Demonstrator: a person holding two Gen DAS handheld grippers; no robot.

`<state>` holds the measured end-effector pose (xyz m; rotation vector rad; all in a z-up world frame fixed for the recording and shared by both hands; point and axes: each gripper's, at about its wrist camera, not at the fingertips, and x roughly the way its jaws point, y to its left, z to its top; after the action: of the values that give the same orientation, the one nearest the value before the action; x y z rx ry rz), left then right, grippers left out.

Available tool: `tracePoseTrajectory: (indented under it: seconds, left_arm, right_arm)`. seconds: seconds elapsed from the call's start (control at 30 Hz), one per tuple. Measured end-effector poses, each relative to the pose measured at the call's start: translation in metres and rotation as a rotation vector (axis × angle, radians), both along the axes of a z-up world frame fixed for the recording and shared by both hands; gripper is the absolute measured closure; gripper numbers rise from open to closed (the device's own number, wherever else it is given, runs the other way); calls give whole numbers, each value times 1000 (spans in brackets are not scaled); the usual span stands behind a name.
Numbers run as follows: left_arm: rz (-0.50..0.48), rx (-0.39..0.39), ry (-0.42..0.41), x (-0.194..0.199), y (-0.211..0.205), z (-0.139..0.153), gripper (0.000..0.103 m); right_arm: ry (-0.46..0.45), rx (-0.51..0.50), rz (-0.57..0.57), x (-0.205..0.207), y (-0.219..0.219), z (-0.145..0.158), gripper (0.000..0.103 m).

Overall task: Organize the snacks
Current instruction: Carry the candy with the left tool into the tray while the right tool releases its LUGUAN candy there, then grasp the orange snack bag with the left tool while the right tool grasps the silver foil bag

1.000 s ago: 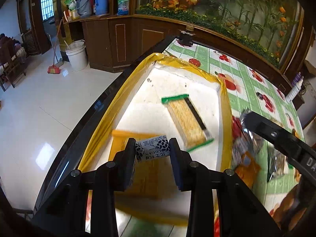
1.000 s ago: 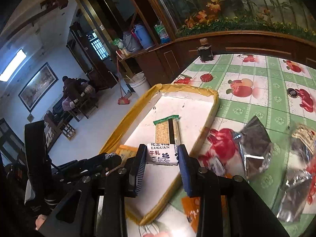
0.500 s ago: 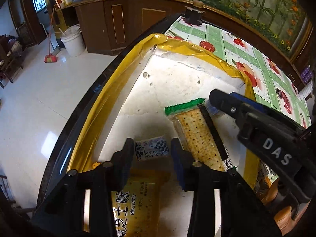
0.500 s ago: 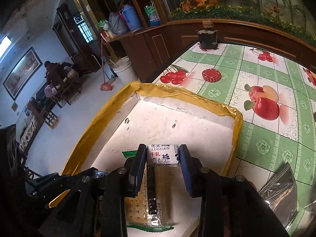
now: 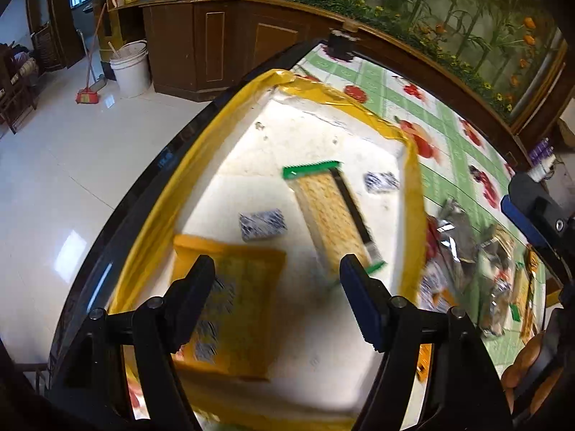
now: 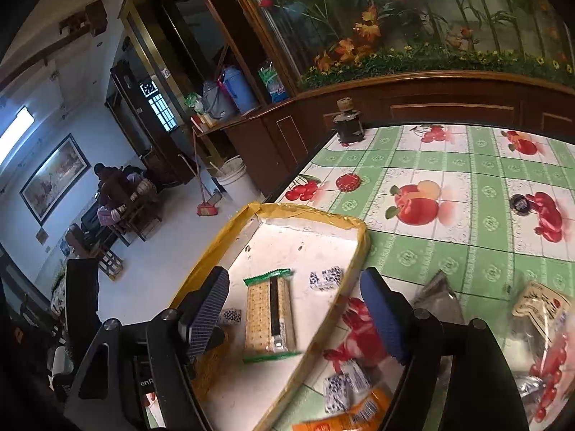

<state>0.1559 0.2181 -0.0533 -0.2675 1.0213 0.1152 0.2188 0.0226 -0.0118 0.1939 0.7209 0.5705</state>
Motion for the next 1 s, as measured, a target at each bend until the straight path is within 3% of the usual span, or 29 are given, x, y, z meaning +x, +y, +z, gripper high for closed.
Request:
tracePoseTrajectory:
  seconds: [0.23, 0.57, 0.73, 0.87, 1.0]
  left_arm:
    - [-97, -31, -32, -32, -42, 7, 31]
    - [-273, 33, -4, -40, -115, -6, 31]
    - [-346, 173, -13, -36, -152, -12, 28]
    - [-397, 224, -20, -31, -167, -11, 28]
    - [-497, 287, -95, -42, -191, 0, 28]
  right_arm:
    - [-6, 13, -120, -64, -89, 1, 24]
    - [37, -63, -316, -136, -198, -30, 24]
    - [81, -67, -336, -147, -220, -49, 24]
    - [89, -65, -322, -141, -218, -50, 24]
    - [82, -48, -281, -129, -207, -49, 24]
